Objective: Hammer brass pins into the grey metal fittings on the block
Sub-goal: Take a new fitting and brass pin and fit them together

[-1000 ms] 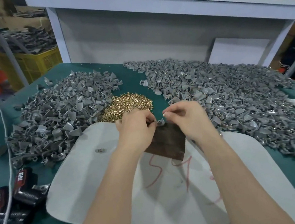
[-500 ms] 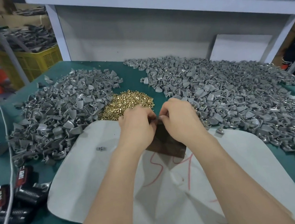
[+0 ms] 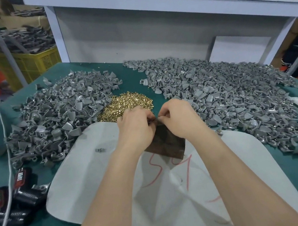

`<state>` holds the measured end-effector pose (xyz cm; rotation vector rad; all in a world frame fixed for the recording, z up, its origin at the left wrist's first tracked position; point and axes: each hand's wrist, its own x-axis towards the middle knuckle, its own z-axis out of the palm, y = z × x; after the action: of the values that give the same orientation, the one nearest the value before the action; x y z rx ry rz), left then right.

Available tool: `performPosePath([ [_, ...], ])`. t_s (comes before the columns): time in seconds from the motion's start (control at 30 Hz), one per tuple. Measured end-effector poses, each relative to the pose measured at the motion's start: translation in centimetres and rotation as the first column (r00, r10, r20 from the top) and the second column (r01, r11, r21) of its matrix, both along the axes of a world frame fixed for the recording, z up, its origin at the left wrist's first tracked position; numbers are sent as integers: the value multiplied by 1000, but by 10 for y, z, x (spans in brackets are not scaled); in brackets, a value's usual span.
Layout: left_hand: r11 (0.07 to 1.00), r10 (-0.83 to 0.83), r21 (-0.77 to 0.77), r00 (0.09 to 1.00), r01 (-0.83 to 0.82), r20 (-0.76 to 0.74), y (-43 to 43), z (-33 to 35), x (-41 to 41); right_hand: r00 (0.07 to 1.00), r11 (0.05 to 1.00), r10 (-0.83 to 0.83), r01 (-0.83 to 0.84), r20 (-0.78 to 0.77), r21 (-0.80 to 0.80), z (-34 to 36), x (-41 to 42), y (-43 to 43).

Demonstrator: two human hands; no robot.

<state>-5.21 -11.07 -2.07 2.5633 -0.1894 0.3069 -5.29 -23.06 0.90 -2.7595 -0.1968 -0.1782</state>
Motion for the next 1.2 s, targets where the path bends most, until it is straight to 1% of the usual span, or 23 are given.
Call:
performPosePath([
  [0.03,1000,4,-11,1000,-3,8,0,0,0,1000,998,3,-3,-3,67,0,-1,-5],
  [0.07,1000,4,-25,1000,-4,18,0,-1,-1,1000,989,-29,28,5,143,2,-4,-12],
  [0.1,999,3,-39,1000,-2,24,0,0,-1,996,977,-93,88,16,194,2,-7,-23],
  [0.13,999,1,-51,1000,0,21,0,0,-1,985,967,-169,163,17,196,1,-11,-35],
  [0.17,998,-1,-59,1000,1,14,0,0,-2,972,964,-236,234,-6,126,-2,-14,-46],
  [0.2,998,-1,-65,1000,2,9,0,0,-2,955,957,-287,289,-69,11,-6,-18,-54],
  [0.23,998,-1,-69,1000,2,6,0,0,-2,936,947,-319,306,-151,-101,-11,-23,-58],
  [0.27,997,0,-75,1000,1,3,0,0,-1,919,940,-331,302,-215,-157,-16,-25,-58],
  [0.3,996,-1,-84,1000,1,-1,0,0,-2,916,942,-328,299,-232,-150,-20,-26,-57],
  [0.33,996,-4,-91,1000,4,-5,1,0,-2,929,947,-318,305,-188,-99,-23,-26,-56],
  [0.4,996,-8,-92,1000,7,-10,1,0,-2,956,954,-290,286,35,92,-19,-23,-50],
  [0.43,996,-6,-89,1000,5,-8,0,0,-3,956,952,-260,230,134,204,-15,-21,-45],
  [0.47,997,-2,-83,1000,1,-3,0,1,-3,960,948,-213,158,182,277,-10,-19,-38],
  [0.5,997,3,-76,1000,-3,2,0,1,-3,970,949,-161,101,182,300,-7,-17,-30],
  [0.57,998,1,-70,1000,-1,0,-1,0,-2,990,967,-77,44,122,252,-7,-14,-13],
  [0.6,998,-5,-69,1000,5,-6,0,1,-2,993,974,-63,40,96,225,-9,-13,-7],
  [0.67,998,-13,-61,1000,12,-13,0,1,-2,994,981,-72,56,83,187,-11,-10,-1],
  [0.8,998,-7,-55,1000,7,-5,0,1,-2,991,971,-119,105,55,214,-12,-8,-1],
  [1.0,998,-7,-55,1000,7,-10,0,1,-2,991,974,-111,95,71,208,-18,-7,1],
  [1.2,999,-2,-44,1000,2,-2,-1,1,-2,985,947,-162,137,64,290,-24,-6,1],
])
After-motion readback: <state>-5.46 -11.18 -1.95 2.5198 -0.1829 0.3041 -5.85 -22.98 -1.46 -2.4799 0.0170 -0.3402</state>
